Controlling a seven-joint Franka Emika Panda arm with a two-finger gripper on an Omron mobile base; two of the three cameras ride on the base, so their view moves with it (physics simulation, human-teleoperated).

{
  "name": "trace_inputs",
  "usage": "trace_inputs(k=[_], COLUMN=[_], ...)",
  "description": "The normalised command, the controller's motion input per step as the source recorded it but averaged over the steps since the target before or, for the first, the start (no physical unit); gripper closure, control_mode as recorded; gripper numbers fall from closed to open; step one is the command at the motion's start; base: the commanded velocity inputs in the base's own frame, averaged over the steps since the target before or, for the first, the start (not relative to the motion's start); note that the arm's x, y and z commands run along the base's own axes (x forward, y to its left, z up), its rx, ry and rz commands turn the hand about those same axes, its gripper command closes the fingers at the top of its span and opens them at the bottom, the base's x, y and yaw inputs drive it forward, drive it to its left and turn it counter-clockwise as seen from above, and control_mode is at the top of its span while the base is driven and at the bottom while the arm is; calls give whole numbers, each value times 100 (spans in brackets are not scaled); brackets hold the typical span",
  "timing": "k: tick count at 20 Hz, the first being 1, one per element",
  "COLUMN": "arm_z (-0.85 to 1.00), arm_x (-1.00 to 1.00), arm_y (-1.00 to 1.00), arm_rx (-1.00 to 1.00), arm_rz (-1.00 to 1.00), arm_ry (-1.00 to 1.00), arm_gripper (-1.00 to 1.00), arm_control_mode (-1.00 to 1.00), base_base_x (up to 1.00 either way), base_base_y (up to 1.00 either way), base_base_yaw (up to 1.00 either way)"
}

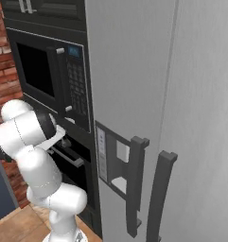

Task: Take the baked cake out of the oven and place it on the plate for cooling. Then close the oven door.

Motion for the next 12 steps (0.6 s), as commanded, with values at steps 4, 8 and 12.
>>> trace_inputs(k=[4,8,12], arm_z=[-86,-80,-40], arm_x=[51,70,65], arm_y=[59,47,24], arm_rx=[-35,-35,-23], arm_rz=[8,6,3], arm_ry=[0,4,3], arm_gripper=[-100,-100,-100], arm_control_mode=[-100,-100,-100], base_base_x=[0,0,0], base_base_y=[0,0,0], base_base_yaw=[0,0,0])
